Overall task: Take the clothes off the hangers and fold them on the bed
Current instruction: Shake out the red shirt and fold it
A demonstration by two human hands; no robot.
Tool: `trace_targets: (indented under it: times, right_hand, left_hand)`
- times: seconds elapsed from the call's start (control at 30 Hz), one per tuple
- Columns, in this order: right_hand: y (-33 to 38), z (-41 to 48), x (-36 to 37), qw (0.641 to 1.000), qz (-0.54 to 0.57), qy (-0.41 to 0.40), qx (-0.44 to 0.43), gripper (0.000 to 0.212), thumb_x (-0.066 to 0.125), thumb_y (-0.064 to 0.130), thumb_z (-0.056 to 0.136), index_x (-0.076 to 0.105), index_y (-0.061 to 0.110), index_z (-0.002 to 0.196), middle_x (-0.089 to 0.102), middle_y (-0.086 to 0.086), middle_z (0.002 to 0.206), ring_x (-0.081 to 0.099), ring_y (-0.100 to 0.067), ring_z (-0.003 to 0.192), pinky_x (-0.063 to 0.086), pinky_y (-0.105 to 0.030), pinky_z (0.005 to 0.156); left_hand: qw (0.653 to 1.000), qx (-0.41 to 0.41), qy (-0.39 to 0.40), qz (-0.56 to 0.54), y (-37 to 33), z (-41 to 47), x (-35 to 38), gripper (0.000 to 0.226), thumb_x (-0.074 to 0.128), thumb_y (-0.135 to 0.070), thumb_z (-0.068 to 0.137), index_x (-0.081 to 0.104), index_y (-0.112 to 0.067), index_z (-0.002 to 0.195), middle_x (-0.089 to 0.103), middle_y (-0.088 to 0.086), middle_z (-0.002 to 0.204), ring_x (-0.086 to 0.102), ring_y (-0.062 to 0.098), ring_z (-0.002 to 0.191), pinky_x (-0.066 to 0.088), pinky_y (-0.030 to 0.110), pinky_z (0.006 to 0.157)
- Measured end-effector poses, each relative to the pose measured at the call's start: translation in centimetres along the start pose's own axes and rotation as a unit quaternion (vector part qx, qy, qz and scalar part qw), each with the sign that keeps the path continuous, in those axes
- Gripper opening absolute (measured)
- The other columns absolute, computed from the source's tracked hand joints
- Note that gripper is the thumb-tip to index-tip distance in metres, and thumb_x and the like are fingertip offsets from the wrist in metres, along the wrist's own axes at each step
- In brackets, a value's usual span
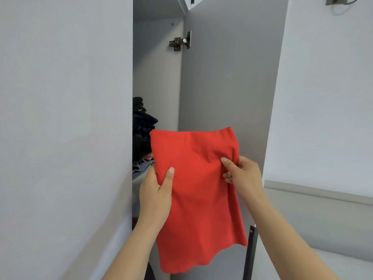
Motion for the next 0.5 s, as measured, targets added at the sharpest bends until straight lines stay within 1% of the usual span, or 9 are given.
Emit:
trace_targets:
  times: [0.07,0.13,0.23,0.3,0.37,0.4,0.47,0.5]
  right_hand:
    - [0.1,0.8,0.6,1.000,0.007,-0.014,-0.014,0.030,0.068,0.029,0.088,0.064,0.000,0.081,0.055,0.009,0.047,0.059,-0.007,0.051,0.059,-0.040,0.069]
    - [0.3,1.5,1.2,0.999,0.006,-0.029,-0.029,0.034,0.067,0.031,0.089,0.062,-0.002,0.083,0.055,0.007,0.051,0.057,-0.005,0.050,0.058,-0.043,0.071]
    - [0.6,2.9,2.3,0.998,0.007,-0.049,-0.050,0.037,0.065,0.033,0.089,0.061,-0.004,0.084,0.056,0.006,0.053,0.055,-0.004,0.048,0.056,-0.047,0.072]
    - [0.6,4.2,3.2,0.996,0.014,-0.057,-0.062,0.038,0.065,0.033,0.089,0.061,-0.004,0.084,0.056,0.005,0.055,0.054,-0.004,0.049,0.055,-0.048,0.073]
    - [0.7,5.8,4.2,0.996,0.020,-0.056,-0.070,0.036,0.064,0.034,0.090,0.061,-0.002,0.084,0.056,0.005,0.057,0.054,-0.007,0.051,0.055,-0.049,0.073]
    - [0.6,6.8,4.8,0.995,0.024,-0.054,-0.074,0.036,0.064,0.034,0.090,0.061,-0.002,0.084,0.056,0.004,0.058,0.054,-0.010,0.053,0.054,-0.049,0.073]
    - [0.3,8.9,6.0,0.994,0.031,-0.052,-0.088,0.036,0.063,0.033,0.090,0.061,-0.001,0.082,0.056,0.000,0.060,0.053,-0.015,0.057,0.052,-0.048,0.071]
    - [0.2,10.0,6.6,0.993,0.034,-0.052,-0.101,0.036,0.063,0.033,0.090,0.059,-0.001,0.080,0.055,-0.002,0.061,0.051,-0.018,0.059,0.051,-0.047,0.068]
  left_hand:
    - [1.000,0.004,-0.011,0.000,0.4,0.8,0.1,0.012,0.054,-0.034,0.095,0.056,-0.039,0.105,0.062,-0.027,0.099,0.056,-0.015,0.092,0.041,0.007,0.076]
    - [1.000,0.010,-0.018,0.005,0.6,1.6,0.3,0.015,0.053,-0.035,0.095,0.054,-0.037,0.110,0.060,-0.029,0.099,0.055,-0.016,0.092,0.040,0.007,0.077]
    - [1.000,0.021,-0.020,-0.006,0.4,3.3,0.6,0.011,0.053,-0.033,0.095,0.053,-0.040,0.104,0.061,-0.026,0.100,0.057,-0.011,0.094,0.042,0.013,0.080]
    - [0.999,0.037,-0.026,-0.002,0.2,4.6,0.8,0.010,0.053,-0.033,0.095,0.053,-0.043,0.096,0.062,-0.026,0.097,0.057,-0.013,0.090,0.042,0.013,0.078]
    - [0.998,0.050,-0.039,0.009,0.2,5.9,1.2,0.011,0.053,-0.032,0.095,0.053,-0.043,0.091,0.061,-0.027,0.094,0.057,-0.014,0.087,0.042,0.012,0.076]
    - [0.997,0.055,-0.045,0.012,0.4,6.5,1.5,0.010,0.053,-0.032,0.095,0.054,-0.041,0.092,0.061,-0.026,0.094,0.057,-0.013,0.087,0.043,0.013,0.076]
    - [0.996,0.065,-0.053,0.017,0.8,8.2,2.1,0.007,0.053,-0.031,0.095,0.056,-0.036,0.099,0.062,-0.024,0.098,0.058,-0.008,0.091,0.044,0.018,0.079]
    - [0.996,0.070,-0.057,0.021,1.0,9.1,2.4,0.009,0.053,-0.031,0.095,0.056,-0.033,0.103,0.063,-0.022,0.099,0.059,-0.007,0.092,0.045,0.018,0.080]
Point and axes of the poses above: each hand's wrist, its own z-axis towards the middle knuckle, its own x-axis out of the palm, y = z × x, the point moved 4 cm from there along z, towards the middle knuckle
